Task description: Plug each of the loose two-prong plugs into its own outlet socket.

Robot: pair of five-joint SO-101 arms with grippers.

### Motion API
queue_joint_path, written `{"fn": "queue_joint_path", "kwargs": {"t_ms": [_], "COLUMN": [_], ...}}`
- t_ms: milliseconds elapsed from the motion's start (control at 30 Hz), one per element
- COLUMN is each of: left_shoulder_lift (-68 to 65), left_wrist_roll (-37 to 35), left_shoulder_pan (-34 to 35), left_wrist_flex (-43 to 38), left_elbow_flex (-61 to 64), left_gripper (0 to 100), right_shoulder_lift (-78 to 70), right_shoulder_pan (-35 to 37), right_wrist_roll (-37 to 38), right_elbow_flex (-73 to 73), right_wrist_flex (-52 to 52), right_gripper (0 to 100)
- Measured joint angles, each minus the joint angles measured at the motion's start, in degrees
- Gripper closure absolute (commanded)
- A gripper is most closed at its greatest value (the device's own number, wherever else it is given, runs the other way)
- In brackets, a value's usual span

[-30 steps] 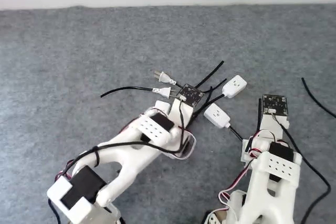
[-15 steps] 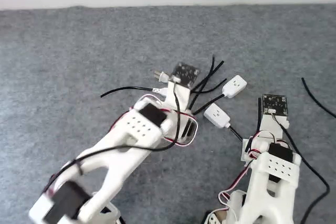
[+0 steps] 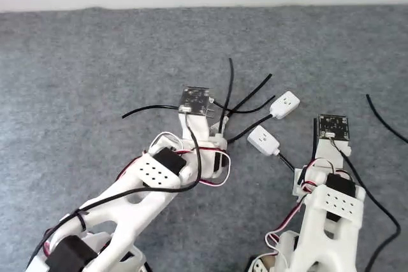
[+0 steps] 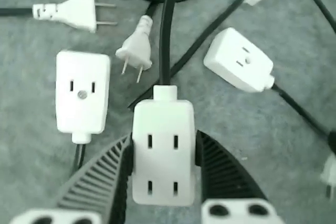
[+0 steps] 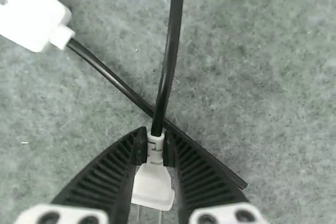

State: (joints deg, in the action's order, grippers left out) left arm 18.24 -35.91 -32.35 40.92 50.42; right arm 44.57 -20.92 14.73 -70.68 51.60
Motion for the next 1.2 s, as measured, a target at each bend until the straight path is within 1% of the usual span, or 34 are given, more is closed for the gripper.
{"fn": "queue_joint_path", "kwargs": {"t_ms": [133,233,433,567,733,933,1000,1133,1200], "left_shoulder_lift": [0.0,0.0,0.0,-3.1,-9.8,-11.0,-11.0,-11.0,-11.0], "left_wrist_roll": [-11.7,-13.9,-14.7,-14.7,-13.0,-13.3,-13.3,-13.3,-13.1], "left_shoulder_pan": [1.1,1.0,0.2,0.1,-3.8,-4.7,-4.7,-3.7,-2.8], "left_wrist_flex": [0.1,2.0,5.9,6.2,6.2,6.4,6.4,6.4,6.4], "left_elbow_flex": [2.0,2.4,3.0,3.3,1.7,-0.5,-0.6,-0.6,-0.6], "left_gripper": [99,99,99,99,99,98,92,65,54], "right_shoulder_lift": [0.0,0.0,0.0,0.0,0.0,0.0,0.0,0.0,0.0], "right_shoulder_pan": [0.0,0.0,0.0,0.0,0.0,0.0,0.0,0.0,0.0], "right_wrist_roll": [0.0,0.0,0.0,0.0,0.0,0.0,0.0,0.0,0.0], "right_elbow_flex": [0.0,0.0,0.0,0.0,0.0,0.0,0.0,0.0,0.0], "right_wrist_flex": [0.0,0.0,0.0,0.0,0.0,-0.1,-0.1,-0.1,-0.1], "right_gripper": [99.0,99.0,99.0,99.0,99.0,99.0,99.0,99.0,99.0]}}
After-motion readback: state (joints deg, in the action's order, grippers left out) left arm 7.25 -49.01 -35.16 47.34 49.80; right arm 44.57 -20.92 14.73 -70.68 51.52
